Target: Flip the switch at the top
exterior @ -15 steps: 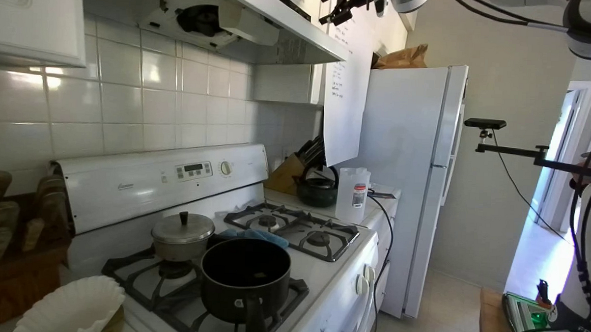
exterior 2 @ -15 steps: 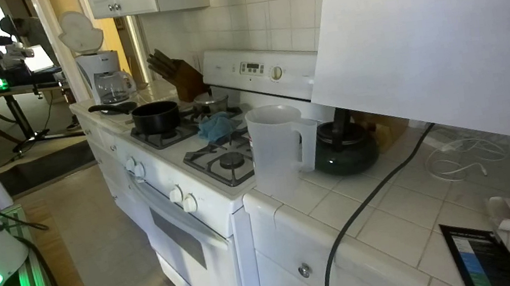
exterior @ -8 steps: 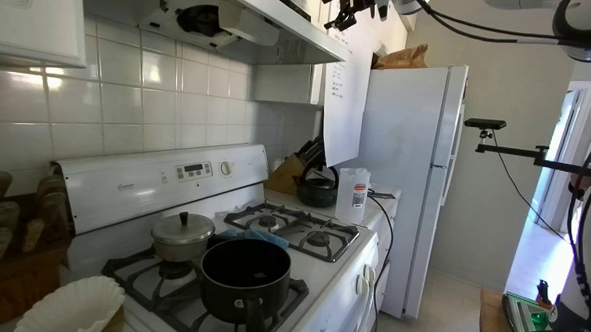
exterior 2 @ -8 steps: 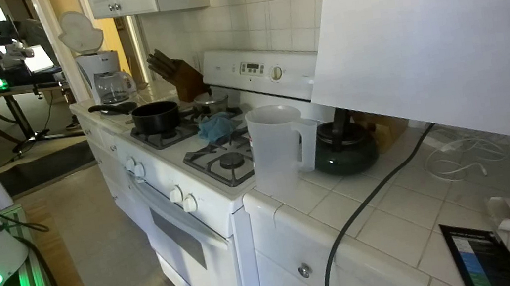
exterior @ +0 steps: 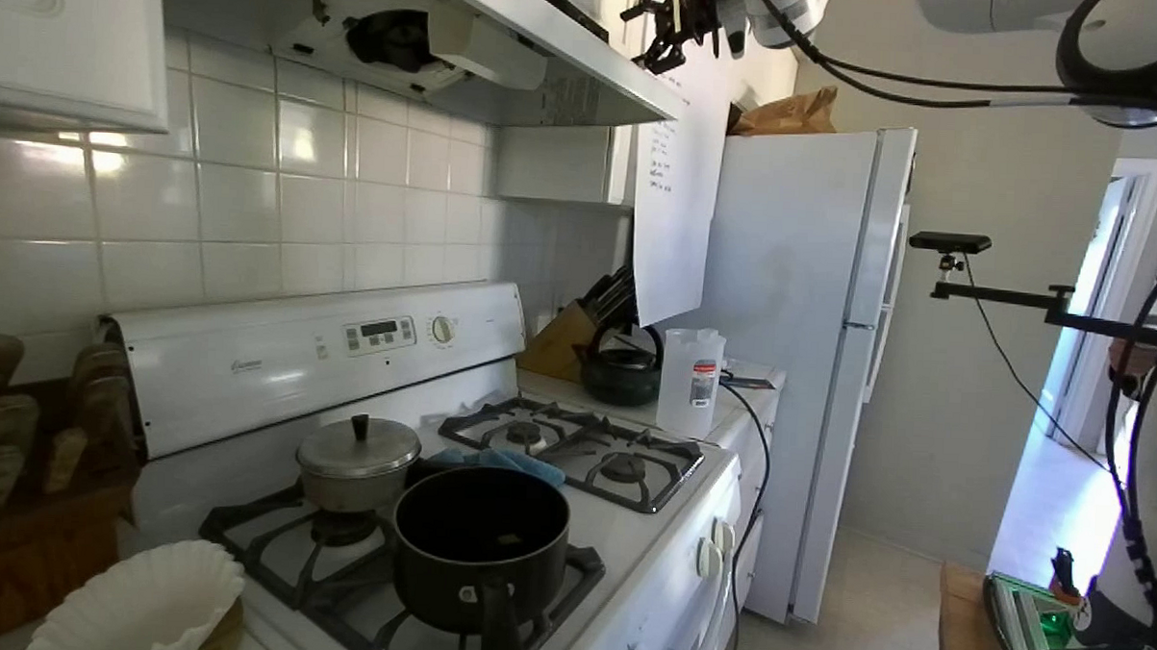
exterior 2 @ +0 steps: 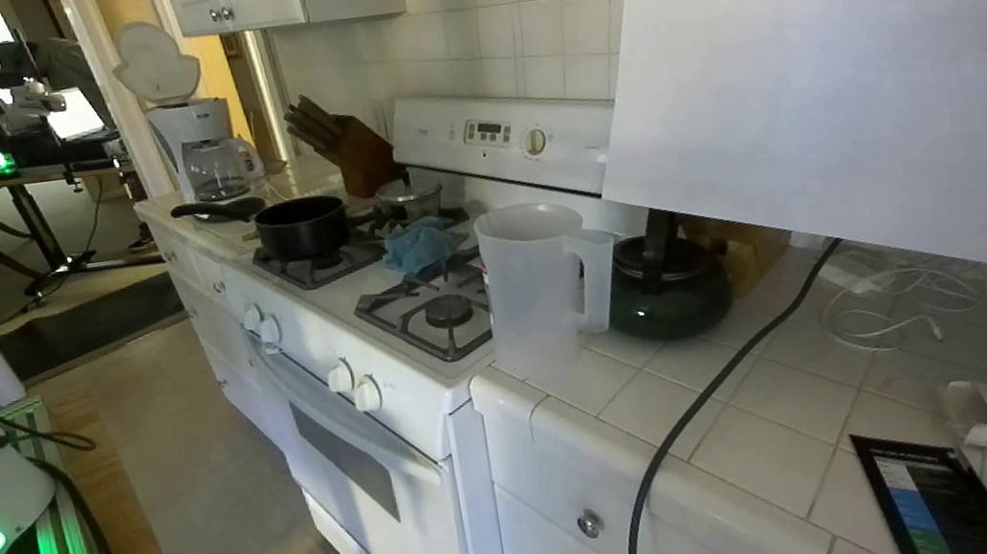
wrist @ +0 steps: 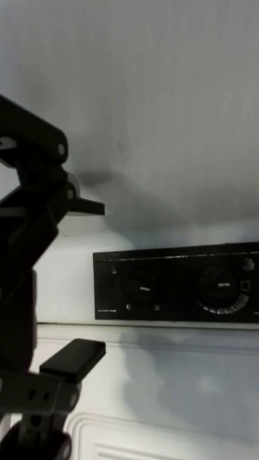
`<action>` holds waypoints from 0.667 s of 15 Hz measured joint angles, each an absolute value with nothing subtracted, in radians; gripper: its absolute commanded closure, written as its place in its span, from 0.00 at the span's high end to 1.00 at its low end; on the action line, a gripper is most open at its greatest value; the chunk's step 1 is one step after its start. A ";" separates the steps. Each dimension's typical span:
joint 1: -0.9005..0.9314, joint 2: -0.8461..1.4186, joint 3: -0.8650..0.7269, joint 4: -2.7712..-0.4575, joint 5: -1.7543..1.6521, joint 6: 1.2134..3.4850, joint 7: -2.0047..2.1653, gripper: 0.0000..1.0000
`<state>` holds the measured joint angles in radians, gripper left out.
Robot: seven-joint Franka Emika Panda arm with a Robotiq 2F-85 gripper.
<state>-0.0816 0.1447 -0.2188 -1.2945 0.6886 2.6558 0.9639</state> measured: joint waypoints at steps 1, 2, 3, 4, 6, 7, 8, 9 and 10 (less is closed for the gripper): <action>-0.081 0.151 -0.216 -1.294 0.689 2.669 0.964 0.50; -0.080 0.157 -0.212 -1.293 0.689 2.679 0.964 0.42; -0.079 0.162 -0.207 -1.292 0.690 2.689 0.964 0.35; -0.077 0.165 -0.204 -1.291 0.690 2.700 0.964 0.27; -0.074 0.172 -0.194 -1.288 0.692 2.719 0.964 0.17; -0.074 0.175 -0.188 -1.284 0.693 2.725 0.964 0.16; -0.073 0.178 -0.183 -1.278 0.694 2.731 0.964 0.13; -0.073 0.181 -0.178 -1.273 0.695 2.740 0.964 0.11; -0.073 0.183 -0.174 -1.267 0.695 2.745 0.964 0.14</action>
<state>-0.0732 0.1827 -0.1744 -1.2673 0.6952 2.7452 0.9640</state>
